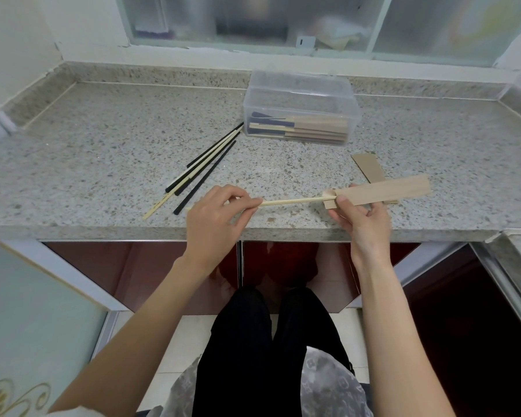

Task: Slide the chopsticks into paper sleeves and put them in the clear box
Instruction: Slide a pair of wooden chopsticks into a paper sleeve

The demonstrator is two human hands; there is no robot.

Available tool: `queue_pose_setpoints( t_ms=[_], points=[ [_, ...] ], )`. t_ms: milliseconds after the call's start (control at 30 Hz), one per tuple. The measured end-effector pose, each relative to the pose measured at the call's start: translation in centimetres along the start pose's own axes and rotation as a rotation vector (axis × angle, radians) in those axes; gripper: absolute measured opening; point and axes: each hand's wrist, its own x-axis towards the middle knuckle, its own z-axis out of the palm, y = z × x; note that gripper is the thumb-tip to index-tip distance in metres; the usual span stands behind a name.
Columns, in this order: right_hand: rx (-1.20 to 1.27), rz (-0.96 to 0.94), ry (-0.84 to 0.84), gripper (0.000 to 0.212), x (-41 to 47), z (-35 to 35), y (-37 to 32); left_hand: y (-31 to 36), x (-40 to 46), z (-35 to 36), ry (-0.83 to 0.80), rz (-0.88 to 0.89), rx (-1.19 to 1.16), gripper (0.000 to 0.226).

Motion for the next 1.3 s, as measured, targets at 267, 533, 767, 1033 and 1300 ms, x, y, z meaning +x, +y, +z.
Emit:
queue_pose_setpoints(
  t_ms=[267, 533, 767, 1033, 1300],
  points=[
    [0.07, 0.096, -0.058, 0.023, -0.2, 1.0, 0.6, 0.6, -0.6, 1.3, -0.039, -0.058, -0.011, 0.009],
    [0.166, 0.1, 0.077, 0.014, 0.1, 0.1, 0.3, 0.1, 0.1, 0.2, -0.391, -0.405, -0.233, 0.022],
    [0.144, 0.125, 0.051, 0.011, -0.2, 0.1, 1.1, 0.9, -0.1, 0.7, -0.312, -0.727, -0.575, 0.01],
    [0.072, 0.168, 0.015, 0.006, -1.4, 2.3, 2.2, 2.8, -0.2, 2.0, -0.202, -0.8, -0.637, 0.01],
    [0.105, 0.182, 0.027, 0.008, -1.7, 2.3, 2.3, 2.5, 0.0, 2.3, -0.275, -0.724, -0.525, 0.015]
  ],
)
